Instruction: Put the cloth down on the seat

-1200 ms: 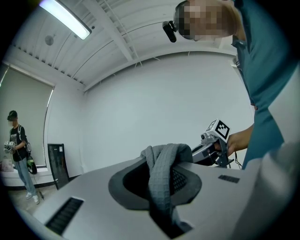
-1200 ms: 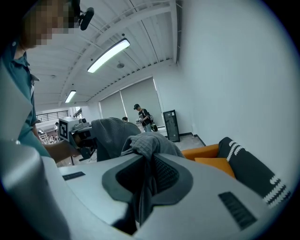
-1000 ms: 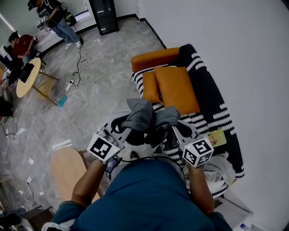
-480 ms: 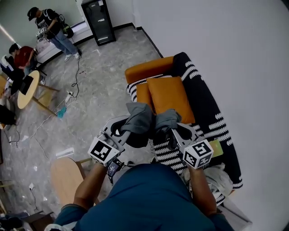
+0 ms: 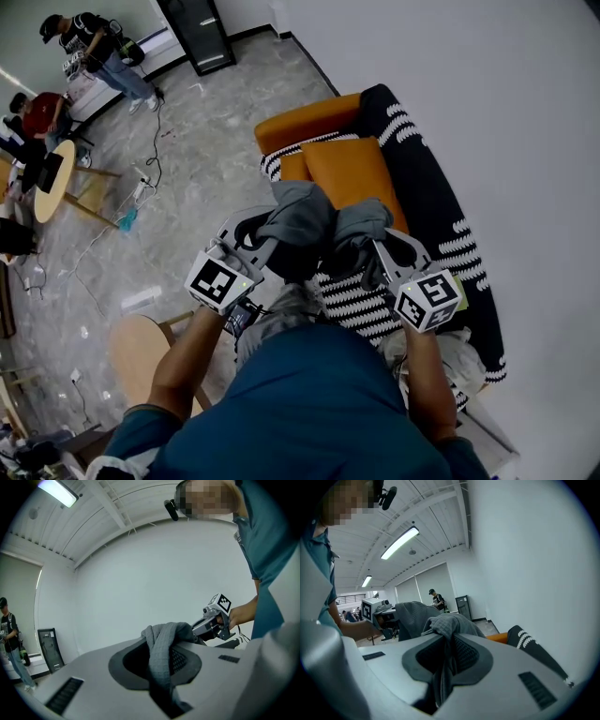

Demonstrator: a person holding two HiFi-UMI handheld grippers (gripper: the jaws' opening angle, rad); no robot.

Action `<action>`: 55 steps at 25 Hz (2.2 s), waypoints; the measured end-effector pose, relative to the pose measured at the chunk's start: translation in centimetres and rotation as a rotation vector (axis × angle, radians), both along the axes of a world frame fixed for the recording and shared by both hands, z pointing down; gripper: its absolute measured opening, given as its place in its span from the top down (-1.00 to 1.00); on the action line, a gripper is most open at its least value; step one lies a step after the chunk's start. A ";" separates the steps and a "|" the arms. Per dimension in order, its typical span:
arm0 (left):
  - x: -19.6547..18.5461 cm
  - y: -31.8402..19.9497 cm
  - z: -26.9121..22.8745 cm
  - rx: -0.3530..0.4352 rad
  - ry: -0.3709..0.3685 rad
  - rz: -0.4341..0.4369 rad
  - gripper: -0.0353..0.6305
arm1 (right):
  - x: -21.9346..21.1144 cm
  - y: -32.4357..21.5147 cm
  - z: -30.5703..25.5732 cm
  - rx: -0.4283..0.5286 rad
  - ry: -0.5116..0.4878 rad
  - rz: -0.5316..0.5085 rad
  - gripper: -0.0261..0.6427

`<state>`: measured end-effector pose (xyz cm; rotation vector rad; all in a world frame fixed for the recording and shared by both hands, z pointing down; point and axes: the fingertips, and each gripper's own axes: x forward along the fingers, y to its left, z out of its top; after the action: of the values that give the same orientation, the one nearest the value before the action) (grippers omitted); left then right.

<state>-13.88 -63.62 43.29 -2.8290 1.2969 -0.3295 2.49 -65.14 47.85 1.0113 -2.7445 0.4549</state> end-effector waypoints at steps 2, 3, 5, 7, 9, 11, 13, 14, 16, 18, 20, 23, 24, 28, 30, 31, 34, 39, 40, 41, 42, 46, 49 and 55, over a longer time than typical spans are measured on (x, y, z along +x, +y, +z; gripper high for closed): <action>0.2 -2.1 0.2 -0.002 -0.003 0.021 0.73 | 0.3 -1.5 -0.3 0.010 0.011 0.016 0.79; 0.3 -3.2 0.6 -0.003 -0.002 0.031 0.73 | 0.6 -2.3 -0.2 0.012 0.017 0.025 0.79; 0.7 -5.7 1.5 0.011 0.007 0.057 0.73 | 1.2 -4.1 0.4 0.013 0.025 0.054 0.79; 0.9 -8.5 2.5 0.029 0.013 0.089 0.73 | 1.7 -6.1 1.2 0.014 0.026 0.096 0.79; 1.1 -11.0 3.2 0.032 0.005 0.126 0.73 | 1.8 -7.9 1.9 0.007 0.032 0.134 0.80; 1.3 -13.0 3.9 0.036 -0.005 0.162 0.73 | 1.7 -9.4 2.9 -0.004 0.045 0.156 0.80; 1.3 -14.7 4.9 0.026 -0.011 0.193 0.73 | 1.6 -10.8 4.0 -0.022 0.049 0.179 0.80; 1.3 -15.5 5.5 0.017 -0.014 0.205 0.73 | 1.6 -11.5 4.6 -0.032 0.049 0.192 0.80; 1.2 -17.7 6.8 0.001 -0.020 0.222 0.73 | 1.4 -13.5 5.8 -0.045 0.047 0.212 0.80; 0.7 -20.7 8.3 -0.016 -0.026 0.231 0.73 | 1.0 -16.3 7.1 -0.056 0.046 0.227 0.80; 0.3 -23.3 9.7 -0.041 -0.027 0.239 0.73 | 0.7 -18.7 8.2 -0.069 0.055 0.244 0.79; 0.4 -25.6 11.2 -0.071 -0.029 0.255 0.73 | 1.4 -20.6 9.5 -0.082 0.067 0.274 0.80; 0.7 -26.0 11.6 -0.077 -0.031 0.261 0.73 | 1.7 -21.0 9.9 -0.082 0.070 0.285 0.80; 1.8 -27.4 13.5 -0.101 -0.039 0.288 0.73 | 3.1 -21.8 11.5 -0.078 0.080 0.325 0.80; 2.3 -28.1 14.6 -0.113 -0.046 0.300 0.73 | 3.7 -22.4 12.4 -0.078 0.081 0.341 0.80; 2.6 -28.4 15.2 -0.120 -0.050 0.305 0.73 | 4.1 -22.7 12.8 -0.078 0.080 0.350 0.79; 3.9 -29.3 17.2 -0.146 -0.058 0.320 0.73 | 5.5 -23.5 14.3 -0.082 0.078 0.378 0.80; 5.0 -31.7 20.6 -0.190 -0.063 0.325 0.73 | 6.8 -25.9 17.1 -0.103 0.093 0.403 0.80; 5.2 -32.3 21.2 -0.198 -0.063 0.325 0.73 | 6.9 -26.5 17.7 -0.111 0.096 0.407 0.80; 5.3 -33.0 21.9 -0.206 -0.064 0.325 0.73 | 7.0 -27.1 18.5 -0.122 0.098 0.411 0.79; 5.3 -33.8 22.8 -0.214 -0.067 0.325 0.73 | 7.0 -27.7 19.4 -0.133 0.102 0.414 0.79; 4.7 -37.5 26.9 -0.243 -0.088 0.307 0.73 | 6.6 -31.1 23.3 -0.185 0.123 0.420 0.80; 4.9 -39.2 29.2 -0.274 -0.100 0.288 0.73 | 7.2 -32.3 25.6 -0.234 0.130 0.440 0.79; 5.4 -41.2 33.1 -0.319 -0.139 0.300 0.73 | 7.4 -34.7 29.9 -0.318 0.148 0.454 0.79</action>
<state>-8.51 -104.86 76.36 -3.1266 0.8421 -0.7668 9.86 -99.82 77.74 1.5030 -2.2088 0.8146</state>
